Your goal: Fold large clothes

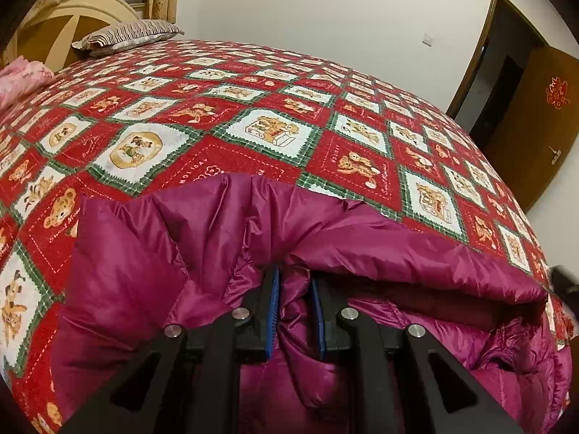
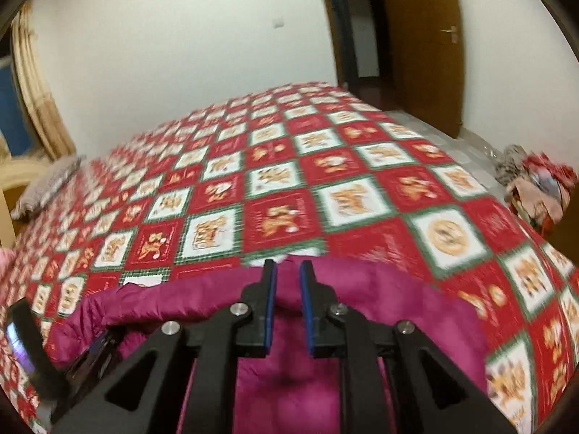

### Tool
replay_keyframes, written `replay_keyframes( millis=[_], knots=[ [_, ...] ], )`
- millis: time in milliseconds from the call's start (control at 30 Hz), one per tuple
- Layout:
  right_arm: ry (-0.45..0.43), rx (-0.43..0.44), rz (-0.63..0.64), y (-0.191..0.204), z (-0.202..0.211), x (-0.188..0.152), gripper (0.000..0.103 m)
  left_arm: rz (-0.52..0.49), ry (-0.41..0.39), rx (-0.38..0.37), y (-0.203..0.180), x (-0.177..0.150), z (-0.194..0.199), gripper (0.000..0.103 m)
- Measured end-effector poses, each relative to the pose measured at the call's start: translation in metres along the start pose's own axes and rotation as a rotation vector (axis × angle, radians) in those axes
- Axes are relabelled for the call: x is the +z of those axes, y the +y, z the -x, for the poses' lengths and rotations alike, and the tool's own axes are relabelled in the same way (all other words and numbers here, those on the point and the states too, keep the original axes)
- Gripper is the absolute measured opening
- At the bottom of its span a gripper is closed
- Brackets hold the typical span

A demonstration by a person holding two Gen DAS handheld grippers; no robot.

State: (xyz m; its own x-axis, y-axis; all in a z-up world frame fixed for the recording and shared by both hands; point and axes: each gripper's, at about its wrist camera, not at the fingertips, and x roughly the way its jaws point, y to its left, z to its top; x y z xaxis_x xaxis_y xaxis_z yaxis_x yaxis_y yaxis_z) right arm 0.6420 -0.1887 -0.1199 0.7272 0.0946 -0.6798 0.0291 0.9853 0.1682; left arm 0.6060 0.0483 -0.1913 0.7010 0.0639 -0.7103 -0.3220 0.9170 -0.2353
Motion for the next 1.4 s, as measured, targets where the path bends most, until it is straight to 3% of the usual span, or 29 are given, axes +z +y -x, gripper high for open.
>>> replay_keyframes(
  millis=[133, 200, 300, 367, 433, 600, 667, 767, 867, 900, 967, 1067, 1233, 1400],
  knots=[
    [0.172, 0.003, 0.084, 0.006, -0.044, -0.032, 0.017, 0.003, 0.006, -0.018, 0.001, 0.001, 0.000, 0.022],
    [0.111, 0.022, 0.108, 0.002, -0.039, -0.046, 0.016, -0.001, 0.028, -0.065, 0.003, 0.003, 0.003, 0.026],
    [0.101, 0.029, 0.086, -0.003, -0.037, -0.050, 0.014, 0.003, 0.059, -0.119, 0.017, 0.007, 0.023, 0.026],
    [0.088, 0.011, 0.107, 0.001, -0.033, -0.053, 0.014, 0.010, 0.007, -0.113, 0.025, 0.013, 0.046, 0.044],
    [0.078, 0.003, 0.113, 0.003, -0.031, -0.055, 0.014, 0.018, -0.052, -0.065, 0.026, 0.023, 0.063, 0.052],
    [0.068, -0.002, 0.116, 0.004, -0.037, -0.050, 0.014, -0.025, -0.092, -0.116, -0.015, 0.063, 0.072, 0.057],
    [0.064, -0.013, 0.127, 0.006, -0.036, -0.052, 0.014, -0.140, -0.074, -0.098, -0.049, 0.069, 0.056, 0.083],
    [0.059, -0.016, 0.131, 0.006, -0.035, -0.053, 0.014, -0.256, 0.005, -0.029, -0.070, 0.055, 0.015, 0.083],
    [0.059, -0.009, 0.125, 0.005, -0.034, -0.053, 0.014, -0.288, 0.094, 0.063, -0.060, 0.027, -0.027, 0.083],
    [0.058, -0.007, 0.123, 0.005, -0.034, -0.053, 0.014, -0.252, 0.135, 0.037, -0.049, 0.022, -0.037, 0.084],
    [0.053, -0.008, 0.130, 0.006, -0.033, -0.053, 0.014, -0.210, 0.083, 0.014, -0.042, 0.023, -0.030, 0.084],
    [0.053, -0.006, 0.128, 0.005, -0.033, -0.053, 0.014, -0.255, 0.082, 0.055, -0.049, 0.018, -0.033, 0.085],
    [0.048, 0.000, 0.101, 0.003, -0.028, -0.051, 0.014, -0.247, 0.067, 0.045, -0.045, 0.016, -0.033, 0.086],
    [-0.026, -0.014, 0.015, -0.015, 0.000, -0.040, 0.015, -0.248, 0.062, 0.048, -0.048, 0.018, -0.034, 0.086]
  ],
)
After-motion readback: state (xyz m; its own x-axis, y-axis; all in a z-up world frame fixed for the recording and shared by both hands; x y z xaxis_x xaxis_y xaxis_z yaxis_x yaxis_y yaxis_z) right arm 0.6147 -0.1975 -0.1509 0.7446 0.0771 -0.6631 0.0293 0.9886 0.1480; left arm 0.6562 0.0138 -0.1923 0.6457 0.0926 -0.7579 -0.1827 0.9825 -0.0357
